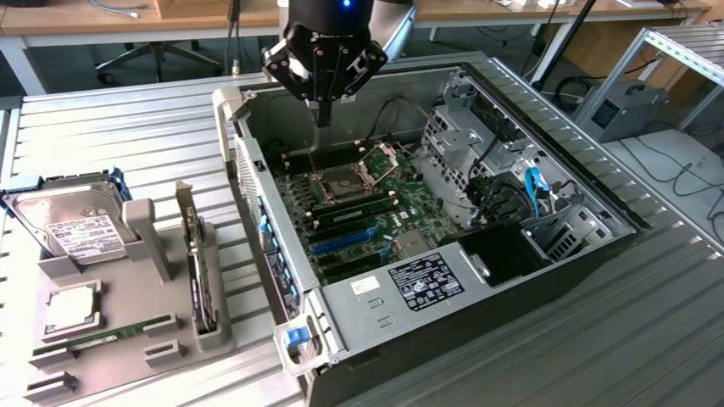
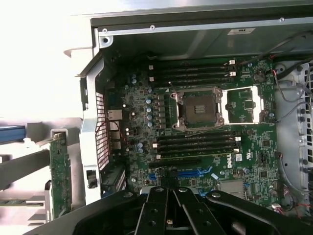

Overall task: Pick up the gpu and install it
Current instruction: 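Reach for the gpu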

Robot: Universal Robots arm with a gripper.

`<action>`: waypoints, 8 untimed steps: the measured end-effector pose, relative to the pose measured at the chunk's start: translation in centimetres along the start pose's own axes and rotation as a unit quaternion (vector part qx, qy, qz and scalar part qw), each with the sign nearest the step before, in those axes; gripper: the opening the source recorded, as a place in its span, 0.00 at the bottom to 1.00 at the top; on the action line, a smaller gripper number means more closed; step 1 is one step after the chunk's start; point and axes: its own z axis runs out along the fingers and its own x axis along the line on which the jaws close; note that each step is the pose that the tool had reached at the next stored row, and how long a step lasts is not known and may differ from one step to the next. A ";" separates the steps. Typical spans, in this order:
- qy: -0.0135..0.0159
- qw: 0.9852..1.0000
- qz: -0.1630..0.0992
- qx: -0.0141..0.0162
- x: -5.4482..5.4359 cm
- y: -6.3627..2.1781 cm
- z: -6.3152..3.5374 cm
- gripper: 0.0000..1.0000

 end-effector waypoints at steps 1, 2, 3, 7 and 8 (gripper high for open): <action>0.000 1.000 0.000 0.000 0.0 0.00 0.00 0.11; 0.000 1.000 0.000 0.000 0.0 0.00 0.00 0.11; 0.000 1.000 0.000 0.000 0.1 -0.01 0.00 0.11; 0.000 1.000 0.000 0.000 0.2 -0.02 -0.01 0.11; 0.000 1.000 0.000 0.000 0.3 -0.02 0.00 0.11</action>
